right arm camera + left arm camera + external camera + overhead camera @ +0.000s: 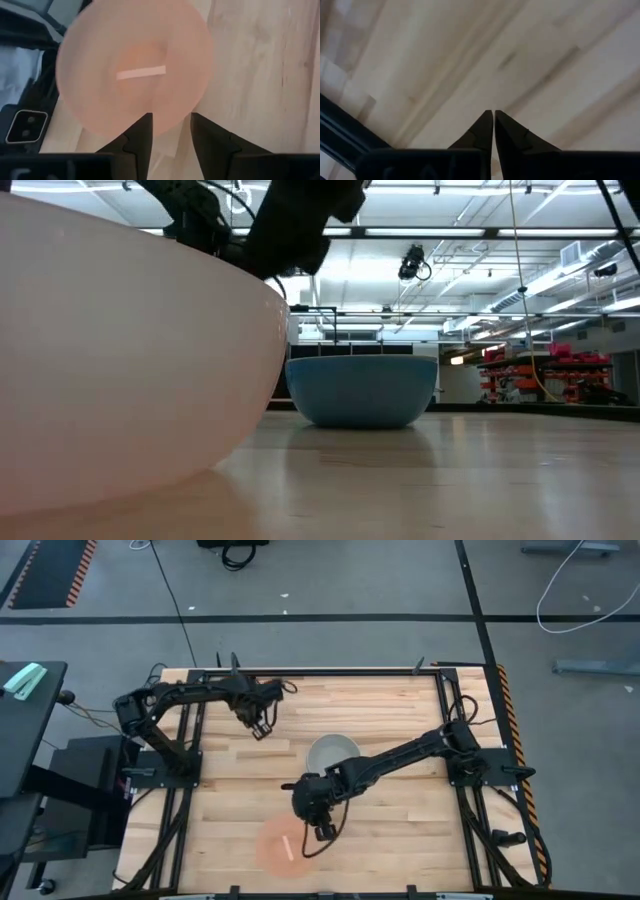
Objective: Nest bowls inside each other
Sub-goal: Stack the orange bowl on top of the gray bowl
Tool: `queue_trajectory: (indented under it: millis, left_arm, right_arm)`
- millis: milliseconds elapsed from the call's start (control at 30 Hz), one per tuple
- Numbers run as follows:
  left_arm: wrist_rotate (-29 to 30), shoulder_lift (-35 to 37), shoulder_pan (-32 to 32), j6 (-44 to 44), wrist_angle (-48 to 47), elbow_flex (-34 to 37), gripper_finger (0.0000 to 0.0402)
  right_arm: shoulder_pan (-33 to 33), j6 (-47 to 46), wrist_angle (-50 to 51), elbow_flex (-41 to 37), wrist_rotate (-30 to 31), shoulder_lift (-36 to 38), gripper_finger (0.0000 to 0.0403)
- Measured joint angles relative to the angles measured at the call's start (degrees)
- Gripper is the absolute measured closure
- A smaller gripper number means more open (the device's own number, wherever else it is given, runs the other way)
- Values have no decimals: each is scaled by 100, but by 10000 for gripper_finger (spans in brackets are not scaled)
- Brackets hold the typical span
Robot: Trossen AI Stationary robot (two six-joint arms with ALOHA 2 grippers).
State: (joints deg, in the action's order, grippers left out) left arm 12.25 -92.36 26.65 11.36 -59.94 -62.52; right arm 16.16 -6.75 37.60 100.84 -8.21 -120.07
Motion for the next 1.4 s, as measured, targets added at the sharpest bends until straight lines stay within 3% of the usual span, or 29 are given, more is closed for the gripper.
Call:
queue_trajectory:
  millis: [567, 1400]
  left_arm:
    - [2, 2, 1534, -667, 433, 2, 389]
    - [-4, 2, 1589, -646, 524, 4, 380]
  right_arm:
    - [-149, -1098, -290, 2, -84, -218, 270]
    - [123, -1649, -354, -376, -82, -214, 271]
